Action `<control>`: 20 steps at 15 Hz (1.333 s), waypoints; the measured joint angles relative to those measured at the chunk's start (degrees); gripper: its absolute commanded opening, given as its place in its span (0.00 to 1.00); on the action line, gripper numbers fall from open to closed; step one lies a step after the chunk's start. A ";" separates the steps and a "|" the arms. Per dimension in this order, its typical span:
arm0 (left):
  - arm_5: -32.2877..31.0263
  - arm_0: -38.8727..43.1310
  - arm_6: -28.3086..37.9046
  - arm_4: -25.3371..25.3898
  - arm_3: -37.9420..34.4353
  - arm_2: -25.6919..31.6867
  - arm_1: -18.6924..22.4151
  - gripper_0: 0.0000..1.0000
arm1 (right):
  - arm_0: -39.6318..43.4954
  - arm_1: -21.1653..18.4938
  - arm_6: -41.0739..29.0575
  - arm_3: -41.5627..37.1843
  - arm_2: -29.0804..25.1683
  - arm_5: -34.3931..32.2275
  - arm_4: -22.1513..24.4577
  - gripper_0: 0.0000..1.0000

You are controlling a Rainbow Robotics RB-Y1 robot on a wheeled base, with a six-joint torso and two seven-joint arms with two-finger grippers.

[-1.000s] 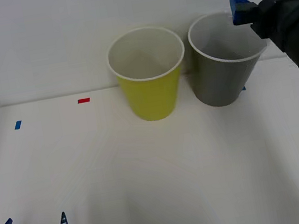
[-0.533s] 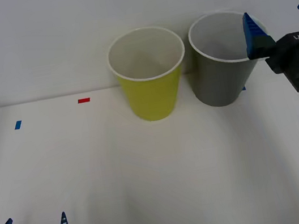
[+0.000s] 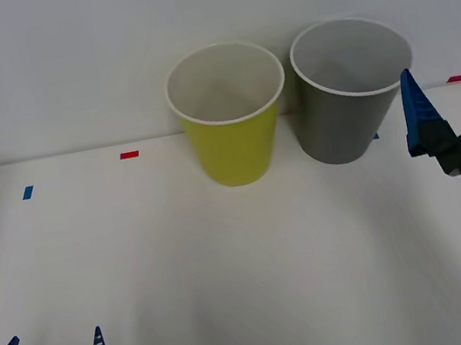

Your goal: Put cans in the gray bin and PET bottles in the light green bin.

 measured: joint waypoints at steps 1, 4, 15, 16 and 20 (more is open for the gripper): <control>0.00 0.00 0.00 0.00 0.00 0.00 0.00 1.00 | 1.74 -0.37 -0.01 1.50 0.19 -4.35 0.01 1.00; 0.00 0.00 0.00 0.00 0.00 0.00 0.00 1.00 | 9.01 -1.77 -0.03 4.68 0.36 -14.03 -0.01 1.00; 0.00 0.00 0.00 0.00 0.00 0.00 0.00 1.00 | 30.91 -6.21 -1.32 11.99 -0.11 -27.73 -4.88 1.00; 0.00 0.00 0.00 0.00 0.00 0.00 0.00 1.00 | 32.23 -6.51 -1.47 11.99 0.62 -26.83 -4.88 1.00; 0.00 0.00 0.00 0.00 0.00 0.00 0.00 1.00 | 35.20 -7.10 -1.09 11.99 4.10 -24.19 -4.61 1.00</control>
